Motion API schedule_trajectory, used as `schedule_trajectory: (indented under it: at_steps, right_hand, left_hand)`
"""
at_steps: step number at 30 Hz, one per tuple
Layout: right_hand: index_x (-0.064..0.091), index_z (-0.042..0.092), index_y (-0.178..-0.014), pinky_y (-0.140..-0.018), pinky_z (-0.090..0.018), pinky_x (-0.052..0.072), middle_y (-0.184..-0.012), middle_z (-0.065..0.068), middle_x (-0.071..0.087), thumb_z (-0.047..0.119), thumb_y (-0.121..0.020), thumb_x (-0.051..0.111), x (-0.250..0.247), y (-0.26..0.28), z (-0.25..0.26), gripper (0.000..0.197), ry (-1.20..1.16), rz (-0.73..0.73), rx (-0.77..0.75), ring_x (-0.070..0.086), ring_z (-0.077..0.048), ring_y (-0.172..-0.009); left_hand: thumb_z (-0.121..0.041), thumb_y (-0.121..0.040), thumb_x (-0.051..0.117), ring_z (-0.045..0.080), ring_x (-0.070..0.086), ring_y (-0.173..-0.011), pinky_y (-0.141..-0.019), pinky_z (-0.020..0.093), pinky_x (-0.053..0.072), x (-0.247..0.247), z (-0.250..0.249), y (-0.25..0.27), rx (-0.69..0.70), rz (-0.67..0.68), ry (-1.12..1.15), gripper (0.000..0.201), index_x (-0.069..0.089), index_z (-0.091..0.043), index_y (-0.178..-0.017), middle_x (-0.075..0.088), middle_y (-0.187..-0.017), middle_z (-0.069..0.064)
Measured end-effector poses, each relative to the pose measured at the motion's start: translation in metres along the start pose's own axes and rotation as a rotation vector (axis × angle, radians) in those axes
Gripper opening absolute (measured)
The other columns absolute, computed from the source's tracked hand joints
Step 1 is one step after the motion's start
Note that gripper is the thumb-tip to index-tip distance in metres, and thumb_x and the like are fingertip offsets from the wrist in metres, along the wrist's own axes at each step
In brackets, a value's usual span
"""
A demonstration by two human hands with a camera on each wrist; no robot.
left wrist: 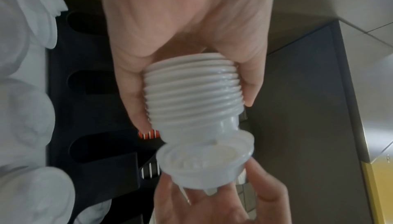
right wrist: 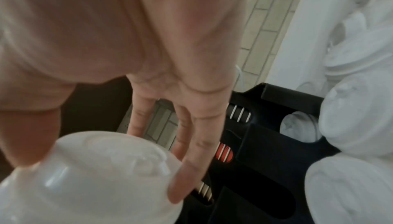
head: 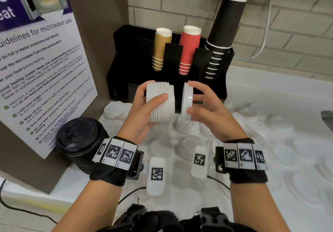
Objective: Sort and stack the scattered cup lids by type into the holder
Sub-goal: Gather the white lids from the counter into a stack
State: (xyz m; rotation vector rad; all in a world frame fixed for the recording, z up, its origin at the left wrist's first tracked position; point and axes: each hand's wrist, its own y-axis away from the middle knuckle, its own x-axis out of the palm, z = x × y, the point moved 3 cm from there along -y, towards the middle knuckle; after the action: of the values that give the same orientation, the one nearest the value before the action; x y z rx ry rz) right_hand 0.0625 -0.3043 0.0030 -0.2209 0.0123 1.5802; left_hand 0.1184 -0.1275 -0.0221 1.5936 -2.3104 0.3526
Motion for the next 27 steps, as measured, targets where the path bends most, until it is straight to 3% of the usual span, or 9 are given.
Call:
schedule_trajectory:
  at_steps: [6,16,19,23,25,27]
  right_hand:
    - [0.048,0.037,-0.132,-0.096,-0.046,0.05,-0.127,-0.001,0.056,0.012,-0.076,0.066,0.008,0.005,0.001,0.064,0.056,0.051,-0.012,0.058,-0.02,-0.115]
    - [0.046,0.033,-0.129,-0.095,-0.044,0.052,-0.127,-0.003,0.054,0.016,-0.073,0.071,0.014,0.01,0.005,0.063,0.086,0.008,-0.026,0.056,-0.018,-0.115]
    - [0.044,0.028,-0.122,-0.093,-0.042,0.053,-0.126,-0.005,0.055,0.014,-0.074,0.076,0.012,0.01,0.005,0.06,0.075,-0.039,-0.018,0.057,-0.02,-0.114]
    - [0.055,0.018,-0.115,-0.091,-0.036,0.054,-0.124,0.001,0.057,0.019,-0.079,0.075,0.012,0.008,0.012,0.042,0.156,-0.06,-0.042,0.059,-0.015,-0.111]
    - [0.06,0.018,-0.118,-0.092,-0.036,0.054,-0.126,0.0,0.057,0.03,-0.079,0.071,0.011,0.005,0.019,0.042,0.19,-0.029,-0.034,0.059,-0.016,-0.112]
    - [0.061,0.017,-0.121,-0.092,-0.036,0.053,-0.126,-0.005,0.058,0.029,-0.086,0.064,0.006,0.0,0.025,0.037,0.185,-0.021,-0.047,0.061,-0.016,-0.11]
  left_hand:
    - [-0.036,-0.069,0.073,0.007,0.068,-0.095,-0.065,0.029,0.055,0.009,0.008,0.003,-0.04,0.111,-0.067,0.057,0.052,-0.041,-0.122,0.066,-0.108,-0.013]
    - [-0.034,-0.073,0.068,0.014,0.065,-0.101,-0.069,0.032,0.056,0.015,0.011,0.006,-0.049,0.073,0.0,0.052,0.051,-0.041,-0.122,0.063,-0.114,-0.009]
    - [-0.034,-0.074,0.067,0.02,0.063,-0.109,-0.071,0.034,0.058,0.017,0.013,0.006,-0.086,0.074,0.055,0.055,0.049,-0.037,-0.126,0.059,-0.125,-0.001]
    - [-0.033,-0.076,0.066,0.03,0.059,-0.121,-0.087,0.05,0.057,0.017,0.017,0.008,-0.167,0.088,0.141,0.068,0.043,-0.026,-0.14,0.055,-0.137,0.01]
    - [-0.032,-0.077,0.065,0.029,0.061,-0.118,-0.083,0.046,0.058,0.016,0.016,0.008,-0.198,0.088,0.208,0.071,0.041,-0.02,-0.143,0.055,-0.138,0.014]
    - [-0.033,-0.076,0.065,0.026,0.066,-0.11,-0.076,0.041,0.058,0.013,0.014,0.007,-0.206,0.058,0.281,0.071,0.043,-0.018,-0.143,0.058,-0.135,0.014]
